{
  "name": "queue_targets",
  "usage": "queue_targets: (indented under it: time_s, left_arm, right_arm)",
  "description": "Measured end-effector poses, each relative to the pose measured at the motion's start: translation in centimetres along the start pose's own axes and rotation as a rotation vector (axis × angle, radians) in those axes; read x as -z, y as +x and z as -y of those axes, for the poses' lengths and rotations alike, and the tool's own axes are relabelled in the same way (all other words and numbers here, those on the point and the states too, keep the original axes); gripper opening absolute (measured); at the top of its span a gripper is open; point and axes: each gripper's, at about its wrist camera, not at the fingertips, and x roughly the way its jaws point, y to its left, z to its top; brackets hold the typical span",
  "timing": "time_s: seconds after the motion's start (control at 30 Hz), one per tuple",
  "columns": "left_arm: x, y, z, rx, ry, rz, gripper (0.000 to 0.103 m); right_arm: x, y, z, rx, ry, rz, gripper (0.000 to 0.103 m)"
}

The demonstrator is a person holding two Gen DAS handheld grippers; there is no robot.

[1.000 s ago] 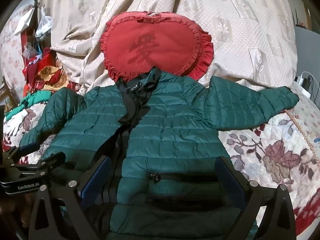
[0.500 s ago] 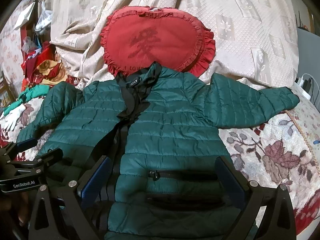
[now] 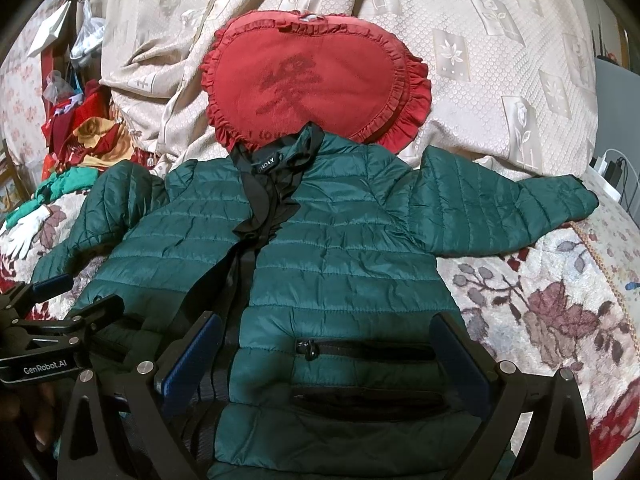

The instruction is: Fold large clothes

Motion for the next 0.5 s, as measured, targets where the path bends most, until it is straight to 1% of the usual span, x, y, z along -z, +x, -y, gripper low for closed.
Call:
queue_targets:
  time_s: [0.5]
  left_arm:
    - [-0.07,0.01,0.00,0.001,-0.001,-0.002,0.103]
  right_arm:
    - [0.00,0.11,0.01,0.001,-0.002,0.000,0.102]
